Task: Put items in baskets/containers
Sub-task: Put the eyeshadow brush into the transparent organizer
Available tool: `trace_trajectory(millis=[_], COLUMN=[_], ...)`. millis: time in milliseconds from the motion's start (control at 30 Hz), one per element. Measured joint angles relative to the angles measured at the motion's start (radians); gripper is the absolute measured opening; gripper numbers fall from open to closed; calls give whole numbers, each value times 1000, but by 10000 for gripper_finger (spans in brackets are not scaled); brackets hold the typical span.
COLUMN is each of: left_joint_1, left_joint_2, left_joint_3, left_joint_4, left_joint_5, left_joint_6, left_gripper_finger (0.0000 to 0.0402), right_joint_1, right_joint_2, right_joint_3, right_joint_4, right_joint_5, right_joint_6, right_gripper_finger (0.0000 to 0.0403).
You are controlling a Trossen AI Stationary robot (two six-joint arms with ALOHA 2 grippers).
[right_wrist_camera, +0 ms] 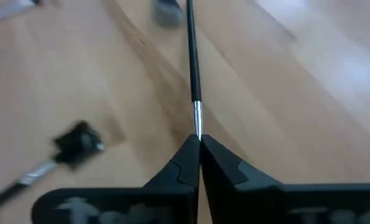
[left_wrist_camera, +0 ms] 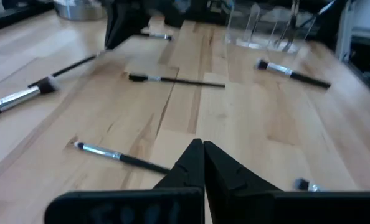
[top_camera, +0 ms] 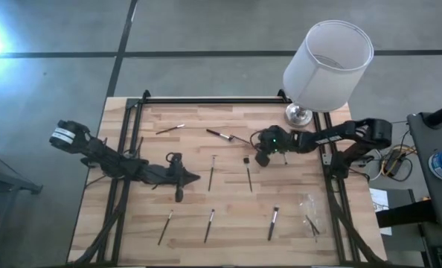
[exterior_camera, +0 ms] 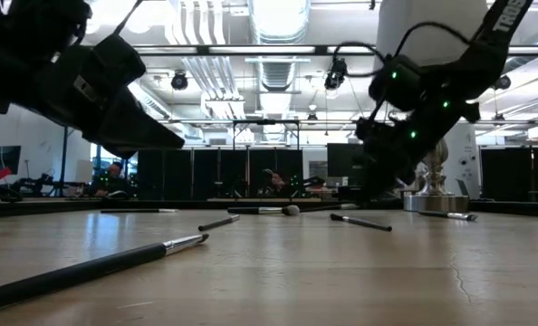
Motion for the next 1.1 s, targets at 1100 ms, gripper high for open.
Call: trace_trajectory(millis=[1100], left_joint_1=[-5], left_joint_2=[432], left_joint_3=[443], left_joint_4=[-178], left_joint_5=[-144], left_joint_6=[184], left_gripper_finger=[108], right_joint_1=[538], right_joint_2=[239], right_joint_3=[351], right_joint_4=[-3], right_joint_5=[247], right_joint_6=[129], right_gripper_finger=[8])
